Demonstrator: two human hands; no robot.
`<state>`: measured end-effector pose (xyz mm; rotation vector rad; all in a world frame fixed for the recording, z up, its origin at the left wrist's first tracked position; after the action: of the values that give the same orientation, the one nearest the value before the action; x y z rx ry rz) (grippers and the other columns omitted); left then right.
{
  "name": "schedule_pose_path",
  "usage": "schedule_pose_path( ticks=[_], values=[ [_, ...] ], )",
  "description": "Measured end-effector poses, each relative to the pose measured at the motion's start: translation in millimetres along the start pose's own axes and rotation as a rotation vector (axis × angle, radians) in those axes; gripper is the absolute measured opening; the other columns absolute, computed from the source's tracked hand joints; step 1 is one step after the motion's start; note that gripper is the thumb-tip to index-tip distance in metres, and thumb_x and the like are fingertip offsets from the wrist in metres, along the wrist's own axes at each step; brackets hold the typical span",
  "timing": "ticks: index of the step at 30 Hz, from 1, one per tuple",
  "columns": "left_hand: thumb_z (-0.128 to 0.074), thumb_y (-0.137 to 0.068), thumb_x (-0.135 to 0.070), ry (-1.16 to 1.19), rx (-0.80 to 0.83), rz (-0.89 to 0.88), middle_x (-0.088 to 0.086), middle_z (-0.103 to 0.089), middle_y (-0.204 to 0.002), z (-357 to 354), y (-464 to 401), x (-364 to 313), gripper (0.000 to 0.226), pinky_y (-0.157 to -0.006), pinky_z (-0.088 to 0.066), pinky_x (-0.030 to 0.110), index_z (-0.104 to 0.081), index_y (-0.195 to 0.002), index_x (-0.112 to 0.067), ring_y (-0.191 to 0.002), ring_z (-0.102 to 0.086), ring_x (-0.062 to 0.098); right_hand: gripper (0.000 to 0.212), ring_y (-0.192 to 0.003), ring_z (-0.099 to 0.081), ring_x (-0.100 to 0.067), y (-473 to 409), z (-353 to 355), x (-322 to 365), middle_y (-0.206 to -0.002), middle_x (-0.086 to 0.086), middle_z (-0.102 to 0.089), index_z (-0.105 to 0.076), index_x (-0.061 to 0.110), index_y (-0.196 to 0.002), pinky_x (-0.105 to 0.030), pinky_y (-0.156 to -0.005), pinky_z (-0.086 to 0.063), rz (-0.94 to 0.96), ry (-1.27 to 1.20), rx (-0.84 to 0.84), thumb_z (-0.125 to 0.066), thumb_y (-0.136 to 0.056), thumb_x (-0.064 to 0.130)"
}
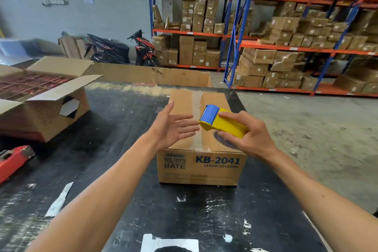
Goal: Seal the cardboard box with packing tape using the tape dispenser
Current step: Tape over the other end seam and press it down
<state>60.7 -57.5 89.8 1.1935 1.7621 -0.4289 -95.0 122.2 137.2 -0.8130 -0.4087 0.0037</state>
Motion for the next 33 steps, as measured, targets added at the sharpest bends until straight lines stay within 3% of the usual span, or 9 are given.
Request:
schedule_pose_path(
  ticks=[3,6,8,11,15,20,25,33],
  values=[
    [-0.039,-0.096,-0.067,0.067,-0.008,0.020,0.031,-0.062,-0.129,-4,10,-5,0.086,-0.106,-0.046,0.052,-0.046,-0.139,0.008,-0.116,-0.064,0.043,0.059,-0.081,-0.055,-0.007,-2,-10,4,-0.097,0.008,-0.056,-0.064,0.024,-0.133,-0.013,-0.071,-0.042,0.113,0.035,0.044,-0.084,-0.079,0.040],
    [-0.050,-0.095,-0.061,0.007,0.026,0.011,0.026,-0.064,-0.128,-17,20,-4,0.077,-0.105,-0.047,0.049,-0.052,-0.134,0.006,-0.117,-0.065,0.038,0.058,-0.084,-0.060,-0.017,4,-32,-9,-0.098,0.001,-0.059,-0.057,0.041,-0.136,-0.034,-0.068,-0.054,0.109,0.107,0.229,-0.076,-0.083,0.053],
    [-0.060,-0.094,-0.049,-0.033,-0.011,-0.014,0.022,-0.067,-0.126,-16,22,-3,0.066,-0.102,-0.051,0.045,-0.053,-0.133,0.004,-0.115,-0.067,0.034,0.058,-0.086,-0.063,-0.020,6,-35,-15,-0.101,-0.002,-0.061,-0.055,0.042,-0.136,-0.039,-0.069,-0.054,0.103,0.043,0.215,-0.076,-0.083,0.054],
    [-0.066,-0.094,-0.028,-0.012,-0.066,-0.052,0.018,-0.070,-0.123,-12,25,-6,0.048,-0.093,-0.057,0.039,-0.057,-0.132,0.001,-0.112,-0.069,0.029,0.061,-0.084,-0.063,-0.023,2,-31,-7,-0.100,-0.006,-0.060,-0.055,0.037,-0.138,-0.038,-0.068,-0.053,0.138,0.016,0.179,-0.078,-0.083,0.051],
    [-0.067,-0.090,-0.003,0.063,-0.108,-0.036,0.018,-0.072,-0.116,-11,22,-7,0.024,-0.079,-0.062,0.034,-0.067,-0.114,0.002,-0.097,-0.074,0.024,0.060,-0.081,-0.058,-0.020,-6,-24,2,-0.095,-0.003,-0.056,-0.061,0.027,-0.136,-0.031,-0.064,-0.049,0.163,0.006,0.120,-0.080,-0.082,0.046],
    [-0.061,-0.091,0.007,-0.009,-0.129,-0.048,0.021,-0.071,-0.118,-10,20,-9,0.031,-0.075,-0.062,0.032,-0.066,-0.121,0.004,-0.098,-0.073,0.026,0.060,-0.084,-0.059,-0.021,-6,-26,2,-0.097,-0.003,-0.056,-0.060,0.031,-0.137,-0.034,-0.064,-0.051,0.155,-0.013,0.145,-0.074,-0.084,0.054],
    [-0.052,-0.091,0.012,-0.180,-0.212,-0.132,0.027,-0.070,-0.116,-5,17,-11,0.038,-0.077,-0.062,0.036,-0.061,-0.126,0.004,-0.109,-0.069,0.038,0.060,-0.085,-0.060,-0.019,-5,-32,-5,-0.098,-0.001,-0.058,-0.055,0.045,-0.138,-0.039,-0.065,-0.053,0.091,0.006,0.192,-0.070,-0.083,0.063],
    [-0.047,-0.092,0.019,-0.224,-0.327,-0.162,0.022,-0.071,-0.100,3,19,-5,0.038,-0.069,-0.062,0.034,-0.055,-0.125,0.003,-0.087,-0.070,0.027,0.059,-0.081,-0.056,-0.014,-7,-39,-3,-0.093,0.004,-0.057,-0.054,0.048,-0.137,-0.028,-0.063,-0.049,0.094,0.025,0.222,-0.068,-0.082,0.065]
  ],
)
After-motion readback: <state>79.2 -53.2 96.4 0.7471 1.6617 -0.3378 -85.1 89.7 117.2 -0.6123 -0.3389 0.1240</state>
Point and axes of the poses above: each hand's wrist, its own y-axis away from the middle knuckle, its own z-axis out of the back of the hand, x = y × z, the point moved 5 cm from there along -y, towards the middle knuckle
